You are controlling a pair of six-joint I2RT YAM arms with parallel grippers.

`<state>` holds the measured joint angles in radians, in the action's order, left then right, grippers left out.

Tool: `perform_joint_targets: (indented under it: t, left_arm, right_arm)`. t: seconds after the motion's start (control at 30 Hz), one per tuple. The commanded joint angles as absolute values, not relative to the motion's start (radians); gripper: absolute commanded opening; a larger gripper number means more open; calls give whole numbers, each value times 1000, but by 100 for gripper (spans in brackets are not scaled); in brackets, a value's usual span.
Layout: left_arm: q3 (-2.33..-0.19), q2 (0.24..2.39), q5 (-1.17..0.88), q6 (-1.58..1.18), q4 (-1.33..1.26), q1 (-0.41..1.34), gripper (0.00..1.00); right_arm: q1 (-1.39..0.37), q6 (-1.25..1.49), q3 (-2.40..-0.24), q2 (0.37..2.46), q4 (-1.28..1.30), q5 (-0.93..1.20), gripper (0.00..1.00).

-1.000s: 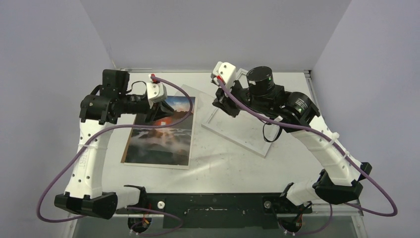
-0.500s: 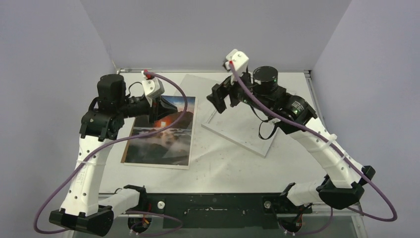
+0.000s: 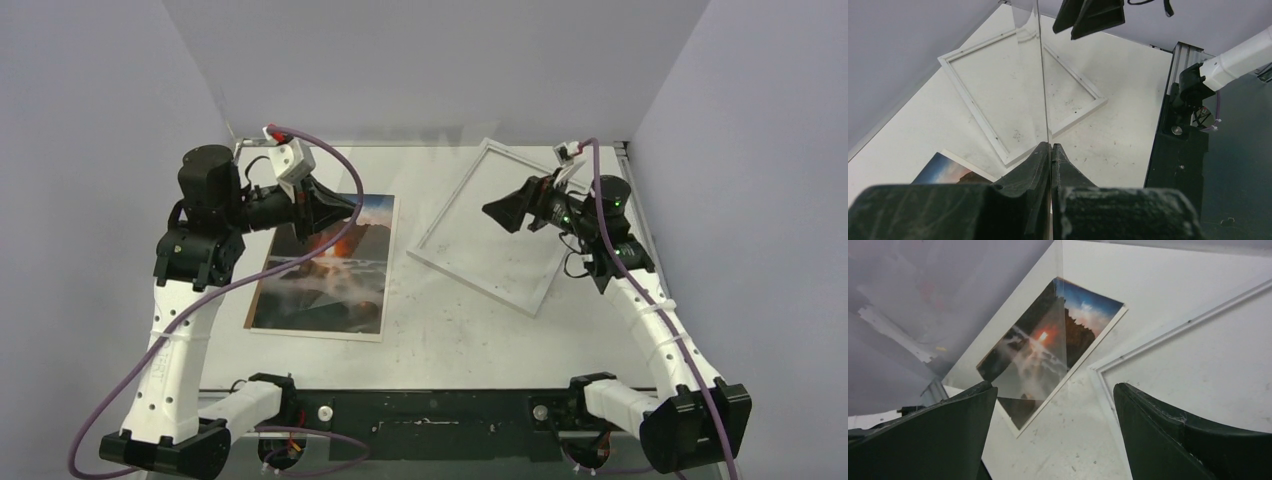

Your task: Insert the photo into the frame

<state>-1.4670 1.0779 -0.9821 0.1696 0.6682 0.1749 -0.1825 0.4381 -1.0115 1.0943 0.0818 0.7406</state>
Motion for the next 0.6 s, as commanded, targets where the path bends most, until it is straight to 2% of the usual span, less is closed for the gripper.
perform_joint_targets:
  t: [0.0, 0.23, 0.37, 0.57]
  left_arm:
    - [-1514, 1055, -1013, 147, 592, 172, 0]
    - [-1520, 1052, -1025, 97, 549, 172, 0]
    - [-1528, 1053, -1036, 57, 528, 172, 0]
    - [-1529, 1048, -1039, 38, 520, 173, 0]
  right_arm:
    - [-177, 581, -902, 1071, -252, 938, 90]
    - [-186, 760, -706, 1162, -677, 997, 90]
    - [-205, 872, -612, 1194, -996, 1048, 90]
    - [-225, 1155, -577, 1366, -1520, 1104, 94]
